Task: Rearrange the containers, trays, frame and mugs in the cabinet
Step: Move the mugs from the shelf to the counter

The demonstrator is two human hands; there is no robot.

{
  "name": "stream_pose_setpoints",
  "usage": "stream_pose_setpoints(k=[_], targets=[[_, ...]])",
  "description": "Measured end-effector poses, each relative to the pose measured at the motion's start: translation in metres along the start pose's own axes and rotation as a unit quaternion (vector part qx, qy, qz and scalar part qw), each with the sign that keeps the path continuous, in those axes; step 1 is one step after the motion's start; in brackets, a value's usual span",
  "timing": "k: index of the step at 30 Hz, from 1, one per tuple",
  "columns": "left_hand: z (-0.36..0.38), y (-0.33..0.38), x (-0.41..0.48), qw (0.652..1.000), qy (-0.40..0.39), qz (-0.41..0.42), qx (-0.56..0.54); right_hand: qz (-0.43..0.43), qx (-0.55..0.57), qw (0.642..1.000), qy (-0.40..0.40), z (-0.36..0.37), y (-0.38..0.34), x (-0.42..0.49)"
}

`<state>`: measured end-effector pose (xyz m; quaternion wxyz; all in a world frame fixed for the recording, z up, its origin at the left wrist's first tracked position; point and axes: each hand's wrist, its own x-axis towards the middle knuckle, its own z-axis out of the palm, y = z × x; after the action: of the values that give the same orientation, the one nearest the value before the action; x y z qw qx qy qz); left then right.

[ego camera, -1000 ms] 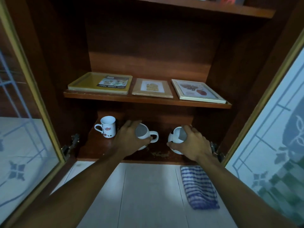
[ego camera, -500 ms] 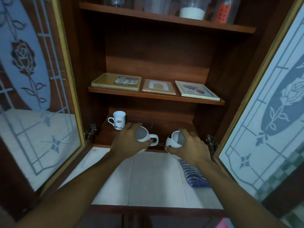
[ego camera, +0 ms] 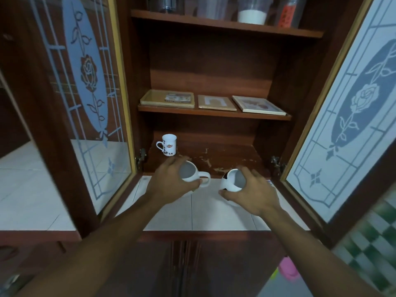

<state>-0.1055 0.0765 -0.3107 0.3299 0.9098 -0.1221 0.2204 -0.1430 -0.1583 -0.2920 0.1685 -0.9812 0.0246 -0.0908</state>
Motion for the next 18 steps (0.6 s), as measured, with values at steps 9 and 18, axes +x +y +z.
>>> stream_pose_setpoints(k=[9,18], targets=[[-0.018,0.018,-0.057,1.000,0.006,-0.019,0.006,-0.015,-0.014,1.000,0.001,-0.012,-0.005,-0.058],[-0.050,0.019,-0.115,0.998,-0.024,-0.038,0.032,-0.010,-0.021,1.000,-0.005,-0.019,-0.028,-0.119]])
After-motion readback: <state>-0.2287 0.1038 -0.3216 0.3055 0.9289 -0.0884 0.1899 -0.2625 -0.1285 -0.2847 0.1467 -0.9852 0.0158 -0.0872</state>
